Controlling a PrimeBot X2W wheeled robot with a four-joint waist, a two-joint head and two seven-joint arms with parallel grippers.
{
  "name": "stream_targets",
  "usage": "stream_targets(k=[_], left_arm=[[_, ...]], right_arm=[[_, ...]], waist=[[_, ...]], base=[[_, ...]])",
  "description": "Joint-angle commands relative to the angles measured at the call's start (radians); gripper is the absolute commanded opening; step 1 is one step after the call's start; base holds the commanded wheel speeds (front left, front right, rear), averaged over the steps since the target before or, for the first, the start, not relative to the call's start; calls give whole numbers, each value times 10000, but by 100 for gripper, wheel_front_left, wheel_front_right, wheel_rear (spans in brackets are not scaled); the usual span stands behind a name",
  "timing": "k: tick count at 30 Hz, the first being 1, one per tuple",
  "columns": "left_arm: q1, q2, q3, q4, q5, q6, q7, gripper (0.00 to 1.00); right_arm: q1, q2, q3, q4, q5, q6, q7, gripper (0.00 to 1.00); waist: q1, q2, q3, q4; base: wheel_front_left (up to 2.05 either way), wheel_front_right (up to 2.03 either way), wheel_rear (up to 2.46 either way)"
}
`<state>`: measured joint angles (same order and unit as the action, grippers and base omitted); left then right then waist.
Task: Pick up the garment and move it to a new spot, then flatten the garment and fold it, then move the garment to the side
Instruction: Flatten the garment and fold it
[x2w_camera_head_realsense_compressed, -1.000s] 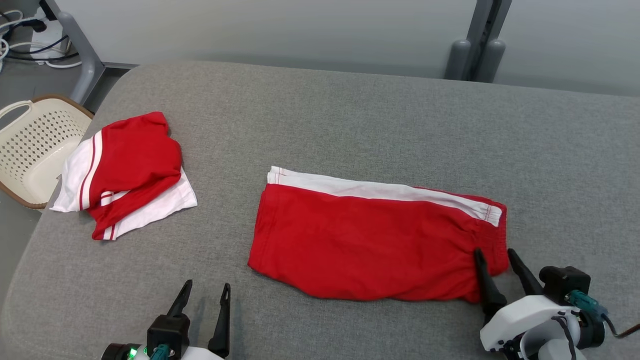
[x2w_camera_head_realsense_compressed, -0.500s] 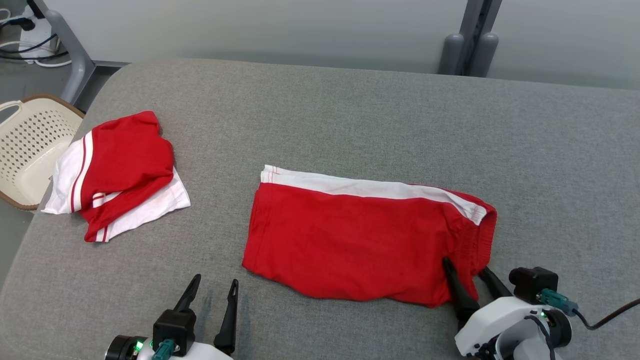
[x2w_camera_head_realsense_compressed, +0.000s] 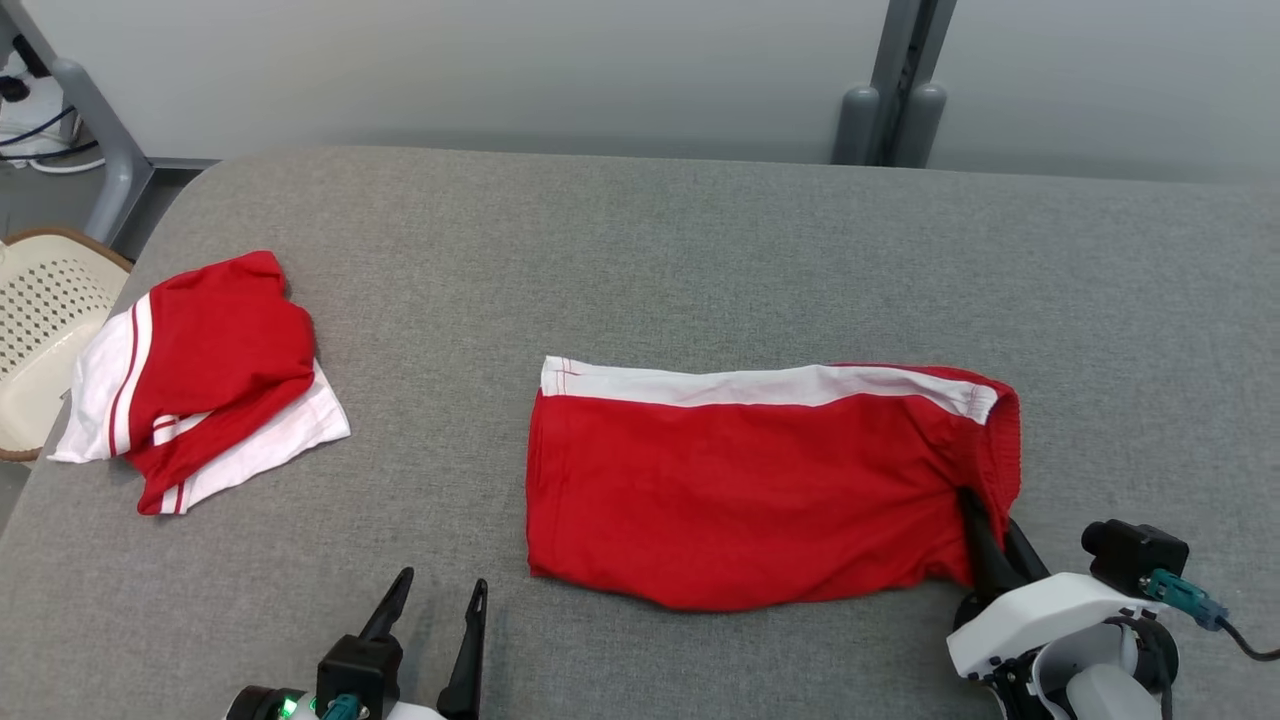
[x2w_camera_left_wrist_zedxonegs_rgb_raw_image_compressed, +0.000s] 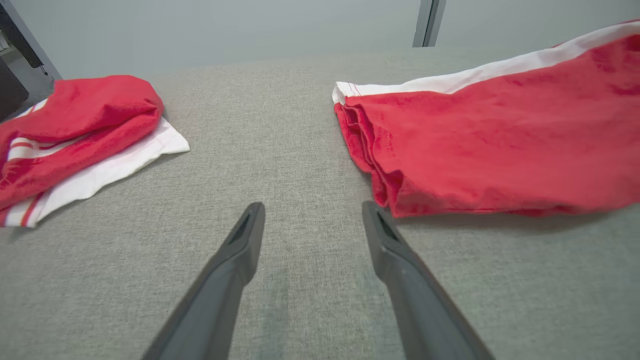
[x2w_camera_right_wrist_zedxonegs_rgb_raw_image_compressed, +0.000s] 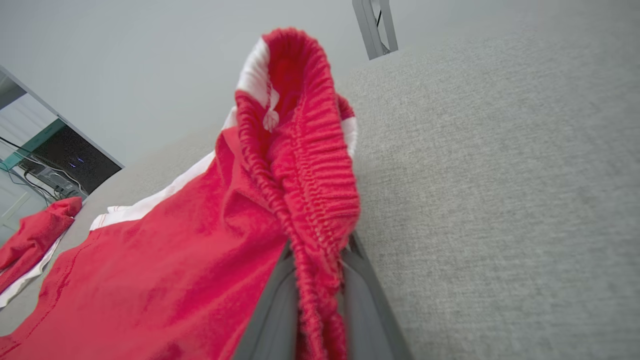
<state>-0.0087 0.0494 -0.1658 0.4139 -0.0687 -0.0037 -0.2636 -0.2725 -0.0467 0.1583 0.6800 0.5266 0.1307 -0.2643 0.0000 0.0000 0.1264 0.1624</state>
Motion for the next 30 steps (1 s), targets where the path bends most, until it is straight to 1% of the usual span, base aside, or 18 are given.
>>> stream_targets(k=[1,3,6,12,16,25,26,27,28,29,30], left_arm=[[-35,29,-56,7,-67,-37,-12,100],[-83,33,-168,21,-149,-19,-12,100],[-132,33,-347,59,-208,51,-12,100],[-162,35,-665,169,-386,76,-12,100],[-134,30,-804,214,-481,140,-12,100],[-221,31,-1057,403,-667,136,-12,100],[-234,28,-1084,417,-679,147,-12,100],[-244,28,-1108,429,-692,167,-12,100],[-246,28,-1138,425,-724,193,-12,100],[-247,30,-1169,414,-753,210,-12,100],[-249,30,-1195,413,-765,235,-12,100]], right_arm=[[36,-77,-60,-86,-57,1,4,0],[-48,-97,-47,-184,-73,1,4,0],[-191,-84,331,-451,119,1,4,0],[-433,-78,1436,-1151,734,1,4,0],[-753,-76,2559,-1299,1246,2,132,0],[-1776,-72,3916,-424,1722,2,122,0],[-1888,-73,4017,-283,1795,2,88,9],[-1996,-74,4142,-168,1825,2,60,34],[-2086,-68,4249,-52,1900,2,52,54],[-2175,-69,4361,76,1926,2,54,94],[-2264,-73,4478,221,1986,2,36,100]], waist=[[0,0,-45,-119],[0,0,-64,-195],[0,0,-83,-257],[0,0,-117,-35],[0,0,-145,417],[0,0,-15,1525],[0,0,0,1636],[0,0,16,1741],[0,0,29,1831],[0,0,47,1910],[0,0,65,1976]], base=[[0,0,0],[0,0,0],[0,0,0],[0,0,0],[0,0,0],[0,0,0],[0,0,0],[0,0,0],[0,0,0],[0,0,0],[0,0,0]])
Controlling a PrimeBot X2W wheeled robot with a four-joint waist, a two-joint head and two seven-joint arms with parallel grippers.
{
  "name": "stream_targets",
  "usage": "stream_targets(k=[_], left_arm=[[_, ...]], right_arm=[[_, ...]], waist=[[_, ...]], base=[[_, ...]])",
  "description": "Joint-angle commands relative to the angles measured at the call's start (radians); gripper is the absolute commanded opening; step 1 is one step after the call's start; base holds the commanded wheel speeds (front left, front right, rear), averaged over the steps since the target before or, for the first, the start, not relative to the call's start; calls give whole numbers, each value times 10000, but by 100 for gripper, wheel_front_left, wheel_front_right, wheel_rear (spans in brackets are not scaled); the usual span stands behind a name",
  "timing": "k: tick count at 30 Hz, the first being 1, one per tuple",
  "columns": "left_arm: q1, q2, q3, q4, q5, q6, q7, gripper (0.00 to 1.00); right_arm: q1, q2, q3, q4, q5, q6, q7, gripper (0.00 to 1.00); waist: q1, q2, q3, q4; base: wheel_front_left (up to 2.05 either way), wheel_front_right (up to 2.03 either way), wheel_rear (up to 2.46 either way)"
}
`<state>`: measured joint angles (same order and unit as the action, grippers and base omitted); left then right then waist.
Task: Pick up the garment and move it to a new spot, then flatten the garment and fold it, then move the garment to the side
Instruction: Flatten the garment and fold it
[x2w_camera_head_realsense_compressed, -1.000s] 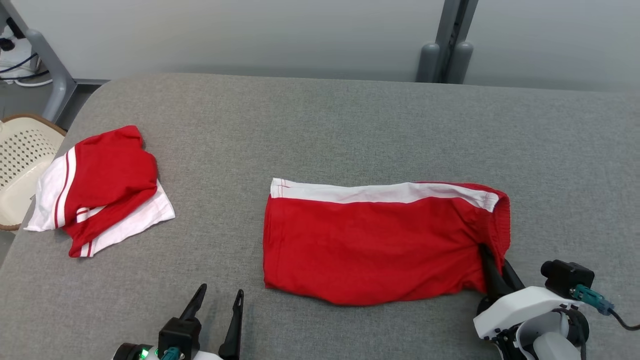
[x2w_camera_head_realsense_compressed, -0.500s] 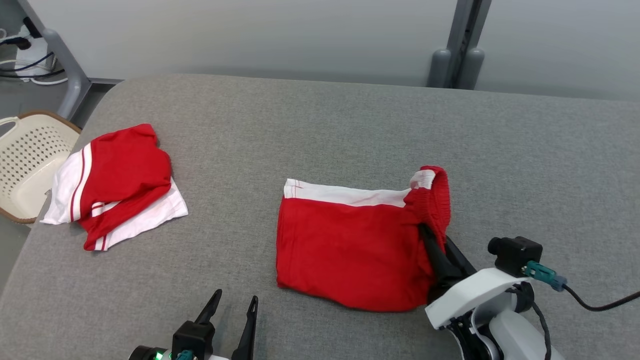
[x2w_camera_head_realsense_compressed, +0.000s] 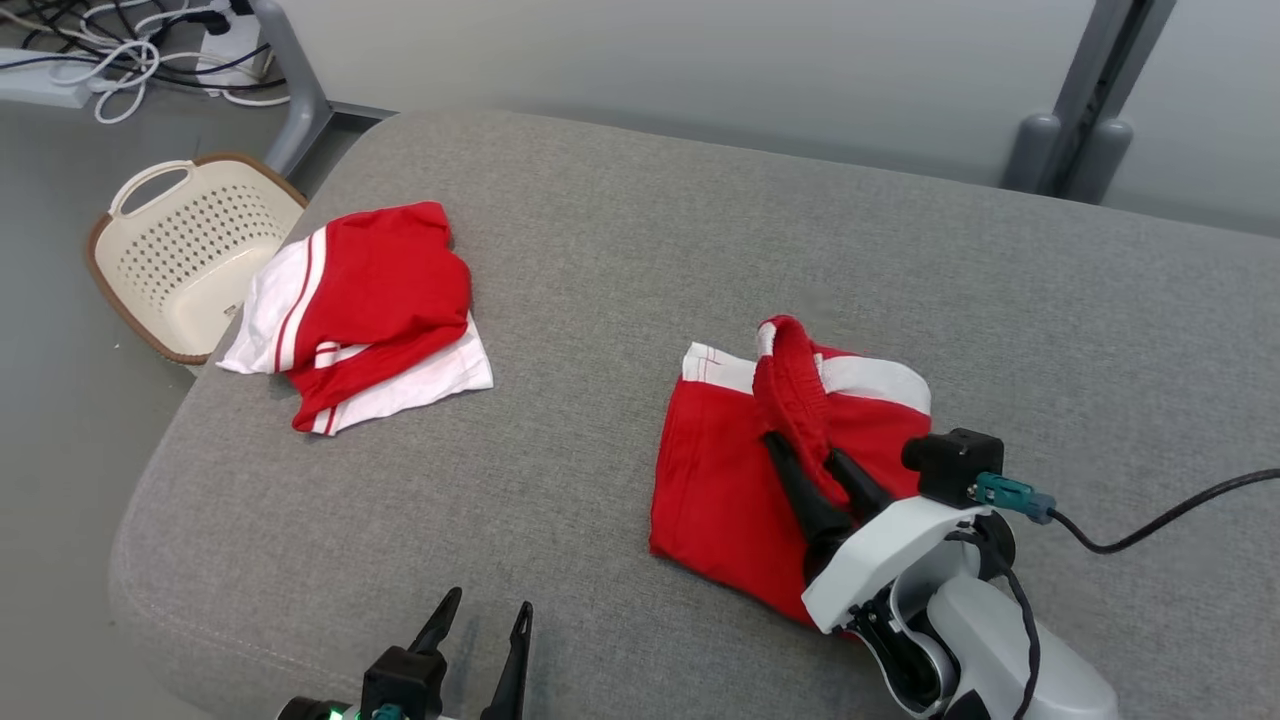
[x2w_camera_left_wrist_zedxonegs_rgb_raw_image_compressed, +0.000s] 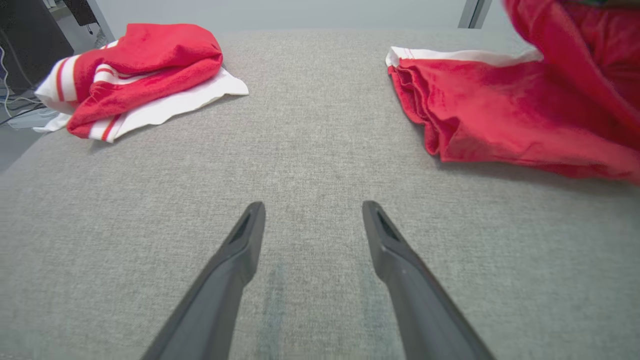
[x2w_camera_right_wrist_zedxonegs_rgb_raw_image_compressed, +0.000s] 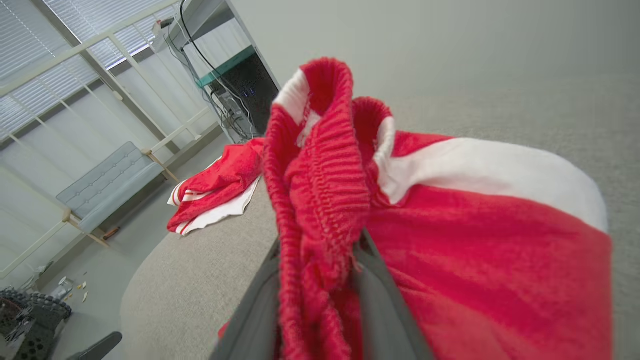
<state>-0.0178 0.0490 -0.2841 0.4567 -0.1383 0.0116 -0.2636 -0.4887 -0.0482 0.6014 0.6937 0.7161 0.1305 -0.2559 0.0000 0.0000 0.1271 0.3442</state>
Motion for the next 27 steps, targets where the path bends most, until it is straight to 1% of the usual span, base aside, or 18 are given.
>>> stream_targets(k=[1,4,8,10,13,14,17,21,24,27], left_arm=[[-161,35,-27,-13,-79,96,-12,100],[-193,33,-75,-39,-127,161,-12,100],[-230,32,6,-105,-206,245,-12,100],[-304,35,71,-191,-180,272,-12,100],[-344,35,187,-347,-107,341,-10,100],[-344,35,187,-347,-107,341,-10,100],[-397,35,326,-514,9,429,-10,100],[-447,33,585,-753,125,477,-10,100],[-444,36,788,-888,208,497,-7,100],[-425,36,1068,-1049,216,556,-7,100]], right_arm=[[-197,-59,112,214,136,3,-66,100],[-473,-60,294,462,189,3,-108,100],[-521,-57,25,164,137,4,-105,100],[-453,-60,-243,-31,-122,3,-106,100],[-228,-76,-1029,-268,-768,3,-98,100],[-228,-76,-1029,-268,-768,3,-98,100],[118,-65,-2065,-573,-1717,4,-98,100],[772,-51,-3341,-1236,-2982,4,-97,100],[1280,-67,-4163,-1785,-3607,3,-98,100],[1869,-48,-4772,-2246,-4122,3,-98,100]], waist=[[0,0,74,202],[0,0,116,255],[0,0,148,108],[0,0,151,-49],[0,0,134,-328],[0,0,134,-328],[0,0,92,-644],[0,0,26,-1102],[0,0,-47,-1463],[0,0,-90,-1841]], base=[[0,0,0],[0,0,0],[0,0,0],[0,0,0],[0,0,0],[0,0,0],[0,0,0],[0,0,0],[0,0,0],[0,0,0]])
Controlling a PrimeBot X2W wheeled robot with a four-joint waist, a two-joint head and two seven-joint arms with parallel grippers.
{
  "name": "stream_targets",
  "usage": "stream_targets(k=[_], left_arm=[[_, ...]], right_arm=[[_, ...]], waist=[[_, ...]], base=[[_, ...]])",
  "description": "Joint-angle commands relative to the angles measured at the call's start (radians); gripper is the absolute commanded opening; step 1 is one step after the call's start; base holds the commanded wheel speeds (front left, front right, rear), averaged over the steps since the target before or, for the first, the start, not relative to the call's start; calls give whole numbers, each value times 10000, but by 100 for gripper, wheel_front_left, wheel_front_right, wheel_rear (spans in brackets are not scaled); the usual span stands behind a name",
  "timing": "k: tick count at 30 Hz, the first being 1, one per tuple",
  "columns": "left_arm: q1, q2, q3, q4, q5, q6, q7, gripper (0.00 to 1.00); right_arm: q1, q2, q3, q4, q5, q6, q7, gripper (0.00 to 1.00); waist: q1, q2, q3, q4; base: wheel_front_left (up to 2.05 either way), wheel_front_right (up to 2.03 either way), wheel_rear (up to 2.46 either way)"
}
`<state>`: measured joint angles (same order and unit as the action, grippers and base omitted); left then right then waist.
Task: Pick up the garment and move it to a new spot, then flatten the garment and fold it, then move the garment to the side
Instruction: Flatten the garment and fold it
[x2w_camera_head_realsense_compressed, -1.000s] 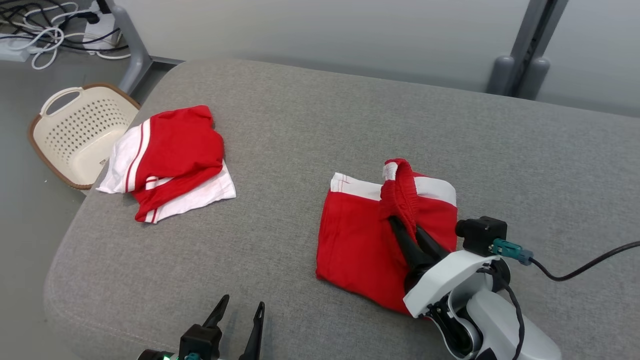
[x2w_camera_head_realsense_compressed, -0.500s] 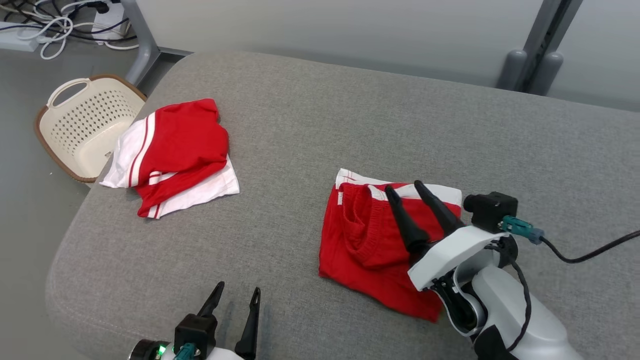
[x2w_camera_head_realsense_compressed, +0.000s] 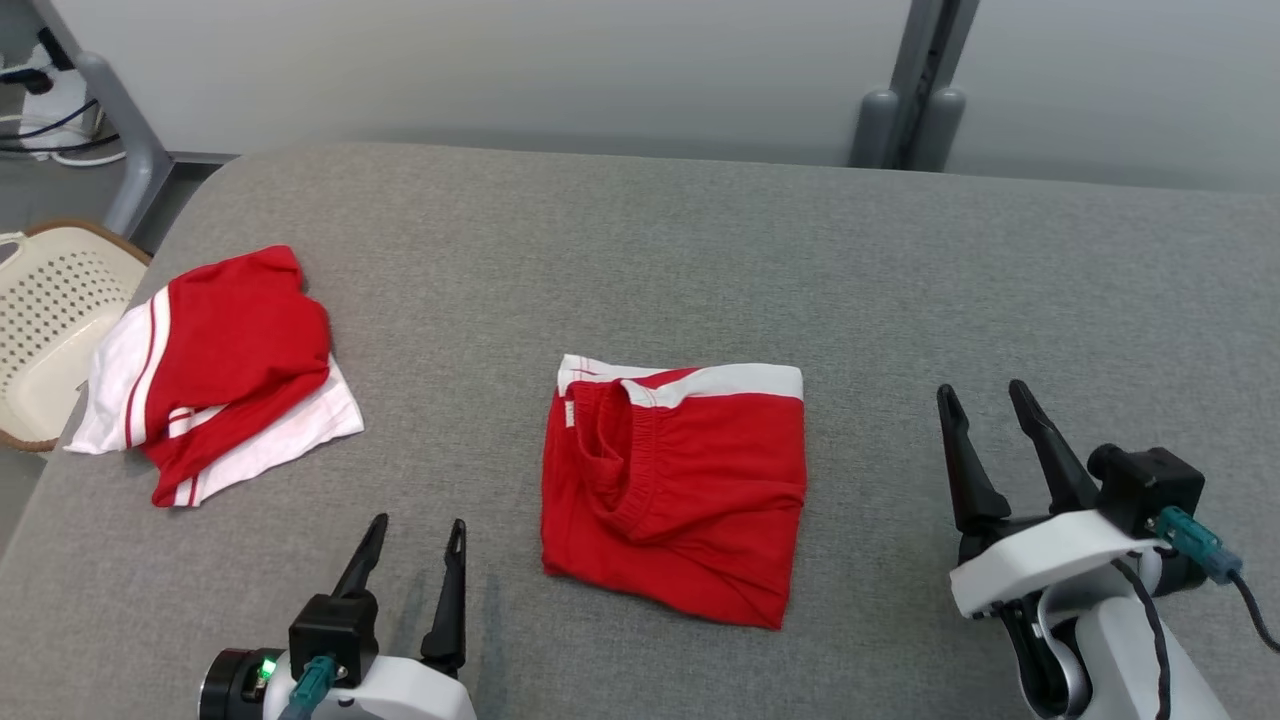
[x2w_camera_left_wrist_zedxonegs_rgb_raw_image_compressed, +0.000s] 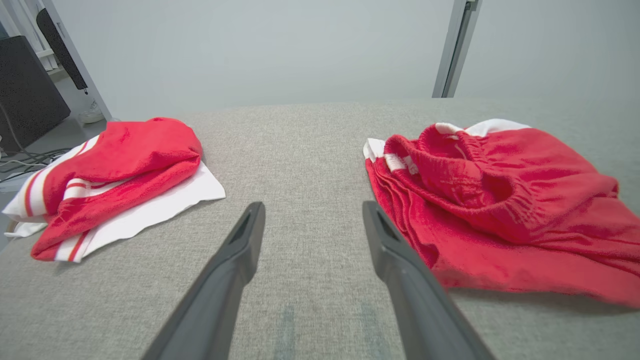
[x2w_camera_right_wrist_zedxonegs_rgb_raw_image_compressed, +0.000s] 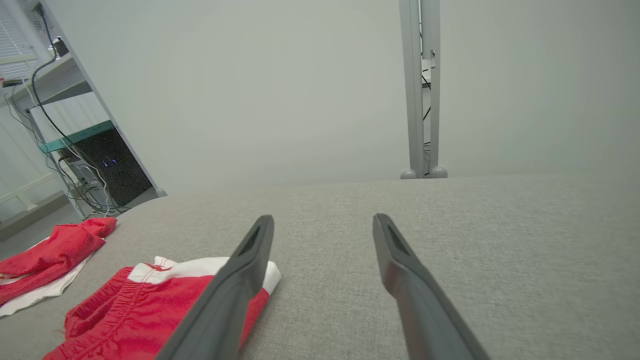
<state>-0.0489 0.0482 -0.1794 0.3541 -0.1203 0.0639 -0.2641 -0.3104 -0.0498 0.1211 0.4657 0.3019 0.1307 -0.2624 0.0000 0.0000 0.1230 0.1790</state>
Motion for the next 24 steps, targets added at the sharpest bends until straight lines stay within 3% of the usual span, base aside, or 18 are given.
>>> stream_targets(k=[1,9,24], left_arm=[[-101,45,128,-65,24,61,-1,100],[144,48,752,-111,262,-68,-1,100],[850,44,1438,8,516,-118,-1,100]], right_arm=[[230,-30,-76,-96,-120,1,-24,100],[1211,-33,-828,-445,-491,1,-20,100],[2486,-40,-841,-873,-972,1,-15,100]], waist=[[0,0,-69,-307],[0,0,-304,-1036],[0,0,-1278,-1690]], base=[[0,0,0],[0,0,0],[0,0,0]])
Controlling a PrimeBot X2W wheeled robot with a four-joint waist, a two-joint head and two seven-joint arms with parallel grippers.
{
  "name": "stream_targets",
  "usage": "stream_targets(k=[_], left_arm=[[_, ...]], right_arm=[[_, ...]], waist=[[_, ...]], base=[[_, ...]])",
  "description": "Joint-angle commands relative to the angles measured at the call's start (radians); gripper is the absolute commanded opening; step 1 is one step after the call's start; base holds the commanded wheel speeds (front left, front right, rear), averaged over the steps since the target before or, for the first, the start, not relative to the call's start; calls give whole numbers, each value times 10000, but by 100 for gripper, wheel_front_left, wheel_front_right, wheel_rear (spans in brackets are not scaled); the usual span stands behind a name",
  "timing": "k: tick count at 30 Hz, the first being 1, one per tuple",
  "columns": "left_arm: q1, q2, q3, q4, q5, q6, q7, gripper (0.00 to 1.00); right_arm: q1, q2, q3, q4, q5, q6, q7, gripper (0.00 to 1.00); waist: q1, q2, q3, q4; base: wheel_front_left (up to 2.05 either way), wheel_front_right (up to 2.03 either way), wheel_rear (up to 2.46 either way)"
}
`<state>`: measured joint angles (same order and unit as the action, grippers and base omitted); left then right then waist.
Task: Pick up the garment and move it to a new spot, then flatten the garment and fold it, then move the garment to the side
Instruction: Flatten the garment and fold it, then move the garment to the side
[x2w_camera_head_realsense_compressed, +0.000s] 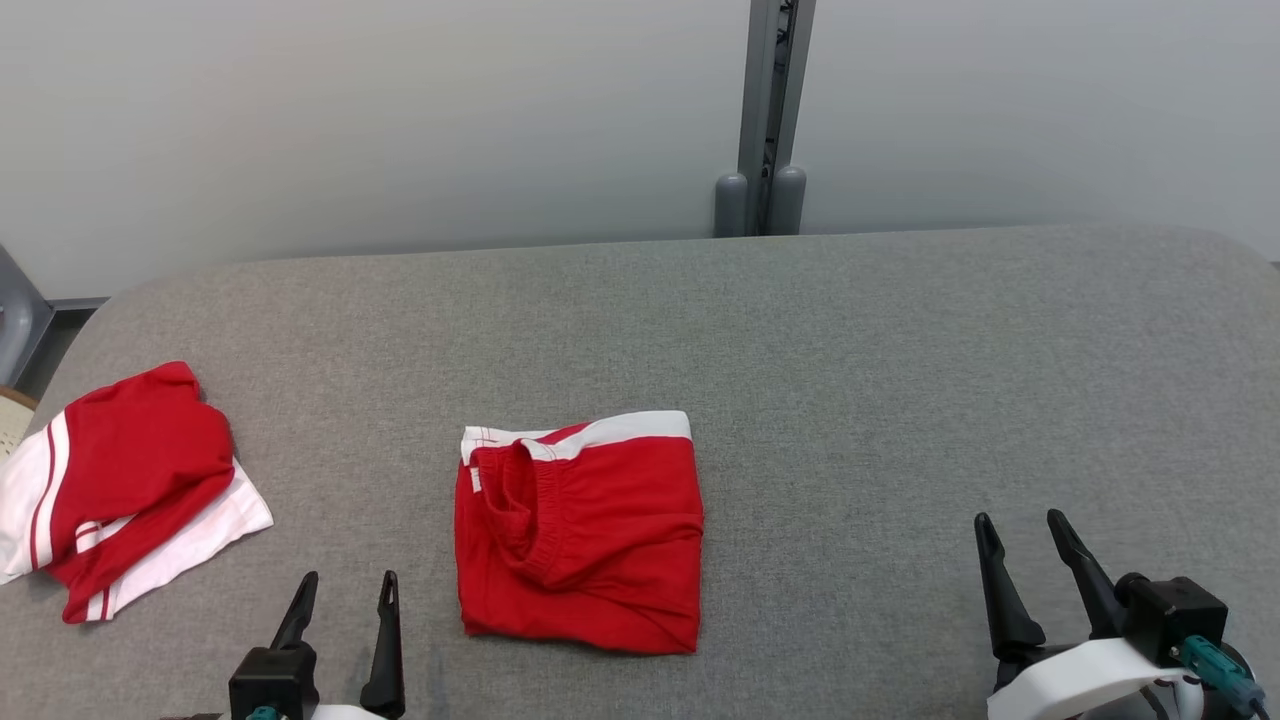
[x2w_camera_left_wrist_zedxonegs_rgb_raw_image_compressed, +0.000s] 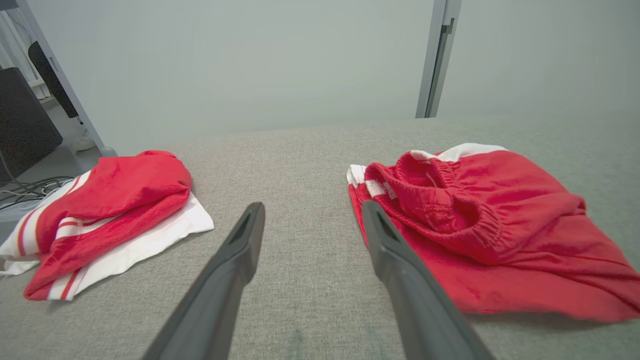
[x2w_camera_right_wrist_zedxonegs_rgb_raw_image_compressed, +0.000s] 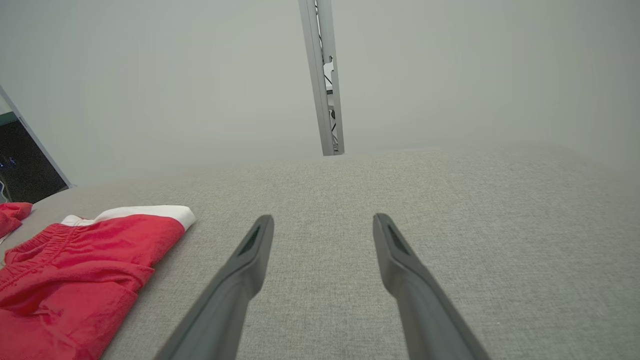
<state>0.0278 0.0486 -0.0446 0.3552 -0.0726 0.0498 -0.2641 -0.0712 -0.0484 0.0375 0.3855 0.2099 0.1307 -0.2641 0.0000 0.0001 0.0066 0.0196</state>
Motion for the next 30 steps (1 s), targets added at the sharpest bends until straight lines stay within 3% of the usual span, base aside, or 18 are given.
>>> stream_targets(k=[1,14,30], left_arm=[[114,40,140,-1,75,38,-1,100],[501,40,464,-27,212,45,-1,100],[485,38,430,151,170,22,-1,100]], right_arm=[[131,-53,7,-100,-75,1,2,100],[515,-52,119,-348,-234,1,2,100],[401,-53,233,-402,-232,1,2,100]], waist=[[0,-1,-163,-134],[0,-1,-575,-358],[0,-1,-474,-131]], base=[[0,0,0],[0,0,0],[0,0,0]])
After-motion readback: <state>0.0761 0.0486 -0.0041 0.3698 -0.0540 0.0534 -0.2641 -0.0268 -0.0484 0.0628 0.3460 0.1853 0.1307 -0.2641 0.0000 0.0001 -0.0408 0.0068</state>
